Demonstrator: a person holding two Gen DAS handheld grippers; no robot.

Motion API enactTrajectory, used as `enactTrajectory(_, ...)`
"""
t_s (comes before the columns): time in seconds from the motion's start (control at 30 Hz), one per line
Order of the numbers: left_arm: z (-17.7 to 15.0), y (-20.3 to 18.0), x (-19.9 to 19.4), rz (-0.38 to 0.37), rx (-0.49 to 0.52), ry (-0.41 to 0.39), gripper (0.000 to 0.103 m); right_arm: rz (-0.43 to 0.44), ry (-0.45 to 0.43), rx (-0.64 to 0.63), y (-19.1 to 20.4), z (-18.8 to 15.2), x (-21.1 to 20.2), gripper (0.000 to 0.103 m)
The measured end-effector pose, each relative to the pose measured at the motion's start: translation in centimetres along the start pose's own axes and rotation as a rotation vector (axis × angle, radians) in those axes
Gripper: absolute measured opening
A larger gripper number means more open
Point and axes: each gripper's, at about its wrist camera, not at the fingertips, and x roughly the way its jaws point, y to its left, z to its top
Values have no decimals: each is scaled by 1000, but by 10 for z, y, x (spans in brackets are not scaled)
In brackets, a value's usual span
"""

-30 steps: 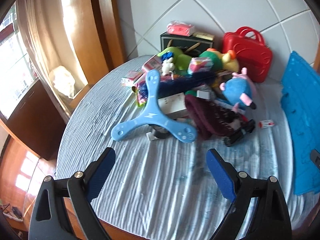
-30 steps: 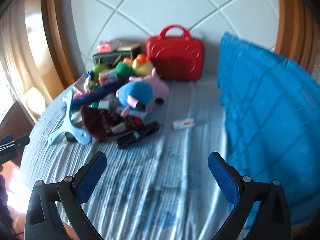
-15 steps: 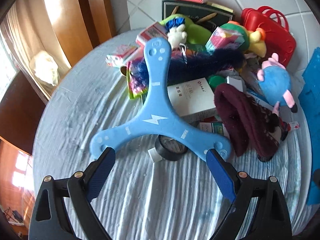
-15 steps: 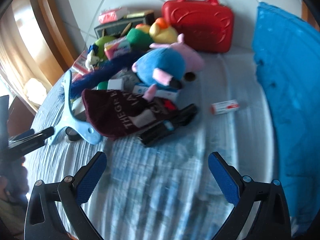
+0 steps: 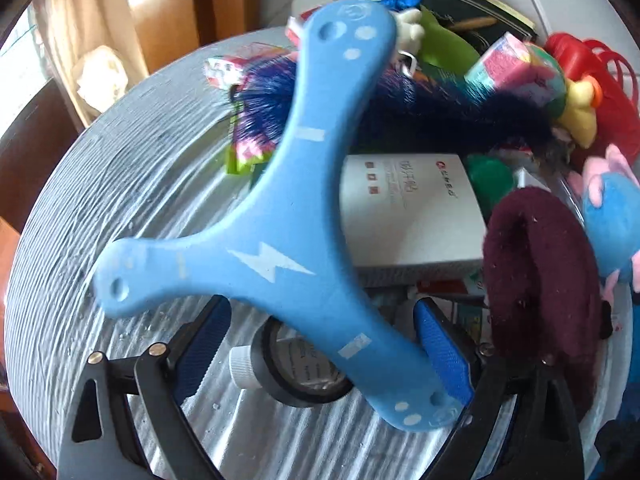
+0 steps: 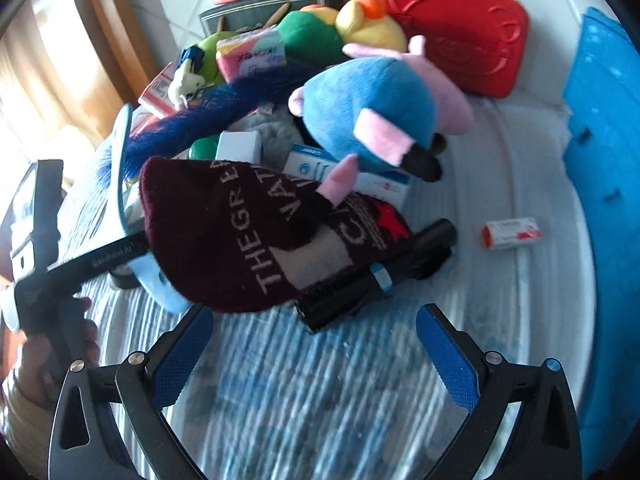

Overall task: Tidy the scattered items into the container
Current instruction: 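Grasp the light blue three-armed toy with left gripper while right grasps maroon beanie, then lift the blue toy with left gripper while right lifts the beanie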

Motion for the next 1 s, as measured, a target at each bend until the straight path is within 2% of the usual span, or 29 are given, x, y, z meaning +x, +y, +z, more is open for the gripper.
enactTrajectory(0.03,-2,3,1,-1,-29,0,102,15,-2,-8,2,1,4,103)
enactTrajectory(0.13,-9,9,3,-18,-109,-10,103,70,-6,-47,12,3,12,103)
enactTrajectory(0.17,-11,9,2,-16,-117,-20,103,80,-8,-74,17,3,15,103)
enactTrajectory(0.23,-12,1,-1,9,-59,-46,102,75,-20,-127,27,3,25,103)
enactTrajectory(0.27,-13,-4,-5,17,-11,-63,98,65,-32,-155,32,4,32,103)
enactTrajectory(0.3,-14,-7,-9,13,16,-75,81,51,-41,-180,36,4,39,103)
enactTrajectory(0.33,-15,-9,-13,18,30,-77,70,31,-52,-200,39,5,45,103)
enactTrajectory(0.37,-17,-11,-15,37,54,-76,68,12,-67,-217,41,5,51,98)
enactTrajectory(0.4,-20,-11,-18,49,84,-81,64,3,-73,-228,43,6,55,83)
enactTrajectory(0.43,-24,-10,-21,57,106,-88,61,6,-66,-227,43,7,59,78)
enactTrajectory(0.57,-40,3,-41,79,174,-83,43,118,-49,-153,37,6,54,66)
enactTrajectory(0.6,-44,7,-46,75,190,-76,38,194,-36,-131,38,4,51,59)
enactTrajectory(0.63,-45,9,-48,72,203,-69,34,266,-21,-117,41,1,48,58)
enactTrajectory(0.7,-45,17,-48,59,209,-57,34,325,14,-126,52,-5,46,58)
enactTrajectory(0.8,-45,27,-51,44,184,-56,35,267,16,-133,60,-11,46,58)
enactTrajectory(0.83,-46,27,-50,51,174,-58,40,244,3,-123,58,-11,45,60)
enactTrajectory(0.87,-45,28,-51,61,167,-61,46,219,-14,-115,56,-10,42,69)
enactTrajectory(0.9,-46,28,-51,70,163,-68,62,182,-39,-117,54,-7,38,83)
enactTrajectory(0.93,-46,29,-50,76,158,-80,74,144,-71,-126,53,-5,33,91)
enactTrajectory(0.97,-45,29,-48,79,153,-96,77,110,-106,-138,55,-2,29,101)
enactTrajectory(1.0,-43,29,-47,80,153,-107,81,88,-131,-150,55,1,25,103)
